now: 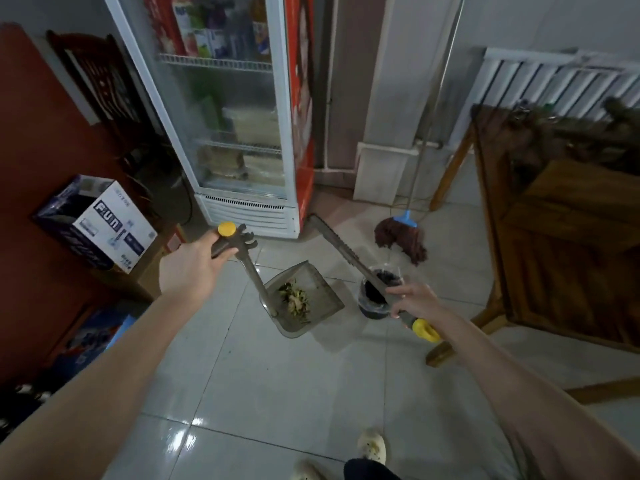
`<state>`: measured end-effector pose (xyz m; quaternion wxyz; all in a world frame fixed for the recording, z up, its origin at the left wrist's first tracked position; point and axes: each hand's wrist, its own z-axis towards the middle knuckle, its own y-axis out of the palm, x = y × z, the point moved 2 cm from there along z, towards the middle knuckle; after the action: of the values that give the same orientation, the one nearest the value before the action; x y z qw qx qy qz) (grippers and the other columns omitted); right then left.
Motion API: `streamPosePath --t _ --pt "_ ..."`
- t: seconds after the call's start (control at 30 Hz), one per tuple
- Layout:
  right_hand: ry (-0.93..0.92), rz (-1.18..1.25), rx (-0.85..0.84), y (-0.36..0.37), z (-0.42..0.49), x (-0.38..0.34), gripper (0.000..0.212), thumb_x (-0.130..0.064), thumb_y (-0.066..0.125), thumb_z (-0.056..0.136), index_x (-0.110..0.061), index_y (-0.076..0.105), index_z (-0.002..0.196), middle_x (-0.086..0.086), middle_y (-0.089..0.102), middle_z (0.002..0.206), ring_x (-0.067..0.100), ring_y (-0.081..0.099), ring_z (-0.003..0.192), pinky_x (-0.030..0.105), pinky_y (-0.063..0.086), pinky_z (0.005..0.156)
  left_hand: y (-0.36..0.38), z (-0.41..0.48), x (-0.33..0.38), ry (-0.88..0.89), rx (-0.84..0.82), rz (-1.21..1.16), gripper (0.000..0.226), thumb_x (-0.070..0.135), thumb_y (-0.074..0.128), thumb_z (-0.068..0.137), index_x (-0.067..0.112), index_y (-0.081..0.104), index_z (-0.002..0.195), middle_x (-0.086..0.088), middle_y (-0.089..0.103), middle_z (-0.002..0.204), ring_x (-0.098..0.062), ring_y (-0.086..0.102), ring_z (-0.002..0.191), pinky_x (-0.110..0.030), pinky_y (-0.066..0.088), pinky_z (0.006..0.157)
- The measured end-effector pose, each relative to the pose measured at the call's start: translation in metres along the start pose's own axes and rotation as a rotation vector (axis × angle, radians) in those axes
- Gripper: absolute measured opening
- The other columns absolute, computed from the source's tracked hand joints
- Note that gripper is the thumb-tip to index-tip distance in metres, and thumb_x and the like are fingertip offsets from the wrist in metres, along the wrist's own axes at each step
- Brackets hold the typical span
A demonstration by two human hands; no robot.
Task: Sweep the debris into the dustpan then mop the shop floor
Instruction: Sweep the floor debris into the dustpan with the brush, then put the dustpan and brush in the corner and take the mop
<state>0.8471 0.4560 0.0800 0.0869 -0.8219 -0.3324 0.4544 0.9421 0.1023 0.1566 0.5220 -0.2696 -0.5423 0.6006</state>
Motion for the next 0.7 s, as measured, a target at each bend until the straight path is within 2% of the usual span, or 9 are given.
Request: streamPosePath --t 0.07,0.23,0.33,0.4,0.47,0.5,0.6,0.7 --pt "0.023 0.018 0.023 -0.012 0.003 0.009 0.053 0.008 0.067 0.071 -0.011 0.066 0.120 0.003 0.058 0.083 0.000 0.055 0.044 0.011 0.043 0.041 0.001 0.011 0.016 0.049 0.008 0.026 0.038 0.044 0.059 0.087 0.010 0.061 0.105 -0.017 0.067 0.075 -0.037 0.065 0.070 -0.029 0.037 0.054" --pt "0.015 0.002 0.051 -0.041 0.005 0.022 0.052 0.004 0.066 0.074 -0.011 0.065 0.123 0.006 0.061 0.107 0.013 0.055 0.085 0.015 0.042 0.059 0.007 0.035 0.054 0.104 0.032 0.036 0.040 0.049 0.057 0.086 0.015 0.061 0.108 -0.018 0.067 0.072 -0.038 0.065 0.067 -0.032 0.042 0.054" --pt "0.023 0.018 0.063 -0.058 0.003 0.029 0.051 0.004 0.065 0.075 -0.012 0.065 0.123 0.006 0.058 0.114 0.015 0.053 0.094 0.018 0.043 0.066 0.009 0.049 0.071 0.132 0.029 0.053 0.041 0.053 0.054 0.086 0.017 0.060 0.105 -0.014 0.066 0.069 -0.035 0.064 0.063 -0.034 0.049 0.056" --pt "0.033 0.034 0.073 -0.070 0.002 0.035 0.050 0.004 0.065 0.076 -0.013 0.064 0.123 0.004 0.055 0.109 0.014 0.052 0.091 0.014 0.042 0.060 0.008 0.059 0.084 0.136 0.041 0.074 0.042 0.055 0.053 0.085 0.019 0.061 0.105 -0.013 0.065 0.068 -0.034 0.064 0.062 -0.035 0.050 0.056" --pt "0.044 0.049 0.088 -0.079 0.003 0.040 0.050 0.006 0.065 0.075 -0.010 0.064 0.123 0.004 0.057 0.106 0.014 0.054 0.084 0.017 0.044 0.060 0.005 0.066 0.098 0.145 0.054 0.072 0.042 0.053 0.055 0.085 0.017 0.061 0.105 -0.014 0.064 0.067 -0.035 0.063 0.063 -0.032 0.045 0.053" --pt "0.052 0.068 0.095 -0.084 0.004 0.044 0.051 0.008 0.065 0.074 -0.007 0.064 0.122 0.005 0.060 0.102 0.015 0.057 0.076 0.019 0.046 0.059 0.004 0.069 0.106 0.158 0.058 0.065 0.041 0.052 0.056 0.085 0.017 0.062 0.106 -0.014 0.063 0.067 -0.036 0.063 0.063 -0.031 0.042 0.052" --pt "0.097 0.147 0.104 -0.096 0.002 0.054 0.052 0.014 0.063 0.074 -0.005 0.063 0.122 0.009 0.064 0.080 0.016 0.055 0.045 0.022 0.047 0.041 0.006 0.077 0.128 0.220 0.060 0.095 0.042 0.052 0.056 0.085 0.016 0.062 0.106 -0.014 0.063 0.065 -0.035 0.062 0.061 -0.031 0.042 0.050" --pt "0.104 0.190 0.133 -0.108 0.000 0.063 0.052 0.015 0.062 0.074 -0.005 0.062 0.123 0.011 0.062 0.070 0.019 0.053 0.044 0.023 0.045 0.038 0.011 0.085 0.146 0.264 0.052 0.145 0.042 0.052 0.055 0.086 0.014 0.061 0.102 -0.016 0.063 0.064 -0.034 0.061 0.057 -0.030 0.041 0.048"
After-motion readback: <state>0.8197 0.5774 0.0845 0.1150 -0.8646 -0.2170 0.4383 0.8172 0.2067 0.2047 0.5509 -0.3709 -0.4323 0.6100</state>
